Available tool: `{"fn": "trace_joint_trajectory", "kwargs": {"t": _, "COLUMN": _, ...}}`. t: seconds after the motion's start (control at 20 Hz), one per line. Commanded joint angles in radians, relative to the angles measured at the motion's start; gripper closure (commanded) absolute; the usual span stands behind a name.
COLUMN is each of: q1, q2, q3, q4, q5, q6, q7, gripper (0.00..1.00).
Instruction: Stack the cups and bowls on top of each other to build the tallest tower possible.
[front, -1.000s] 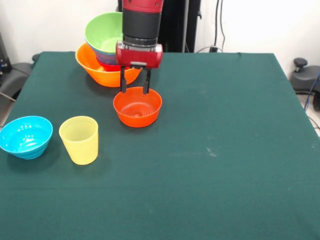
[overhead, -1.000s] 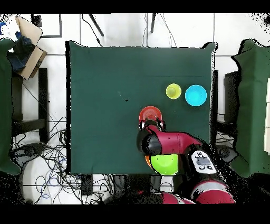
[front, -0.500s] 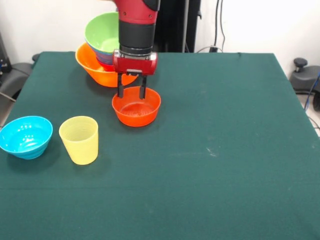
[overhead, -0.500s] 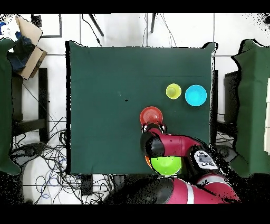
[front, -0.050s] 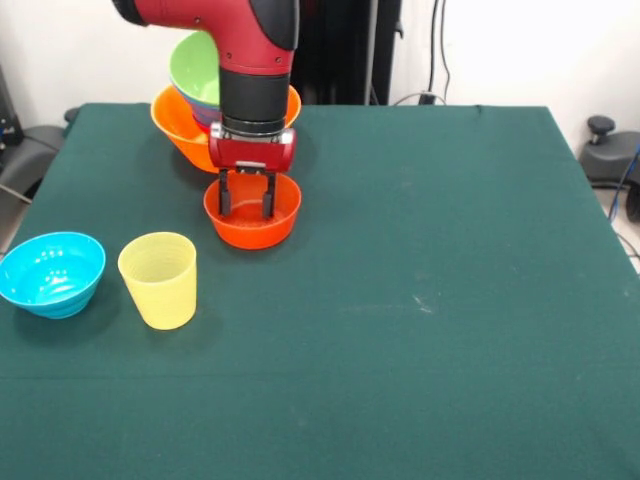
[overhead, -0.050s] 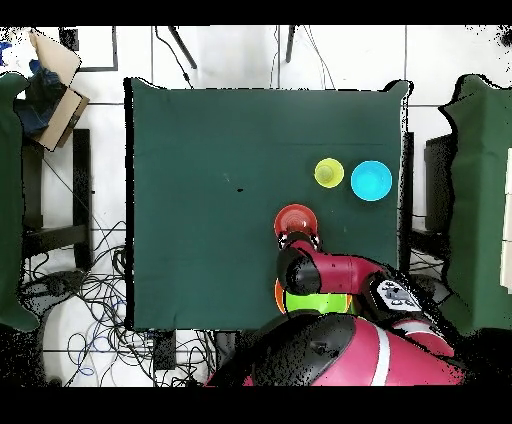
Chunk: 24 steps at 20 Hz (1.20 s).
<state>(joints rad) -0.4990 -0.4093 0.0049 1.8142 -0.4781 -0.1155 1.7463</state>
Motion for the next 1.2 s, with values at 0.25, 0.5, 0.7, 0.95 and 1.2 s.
{"fn": "trace_joint_trajectory", "kwargs": {"t": 0.25, "q1": 0.005, "q2": 0.073, "q3": 0.053, "q4": -0.137, "q5": -0.045, "q6": -0.038, "q7": 0.066, "gripper": 0.00}}
{"fn": "trace_joint_trajectory", "kwargs": {"t": 0.5, "q1": -0.009, "q2": 0.008, "q3": 0.068, "q4": -0.081, "q5": -0.047, "q6": 0.011, "q7": 0.060, "gripper": 0.00}}
{"fn": "trace_joint_trajectory", "kwargs": {"t": 0.7, "q1": -0.028, "q2": -0.041, "q3": 0.091, "q4": -0.047, "q5": -0.047, "q6": 0.054, "q7": 0.051, "gripper": 0.00}}
{"fn": "trace_joint_trajectory", "kwargs": {"t": 0.95, "q1": -0.070, "q2": -0.125, "q3": 0.133, "q4": 0.009, "q5": -0.047, "q6": 0.136, "q7": 0.020, "gripper": 0.00}}
{"fn": "trace_joint_trajectory", "kwargs": {"t": 1.2, "q1": -0.111, "q2": -0.179, "q3": 0.171, "q4": 0.042, "q5": -0.049, "q6": 0.189, "q7": -0.006, "gripper": 0.00}}
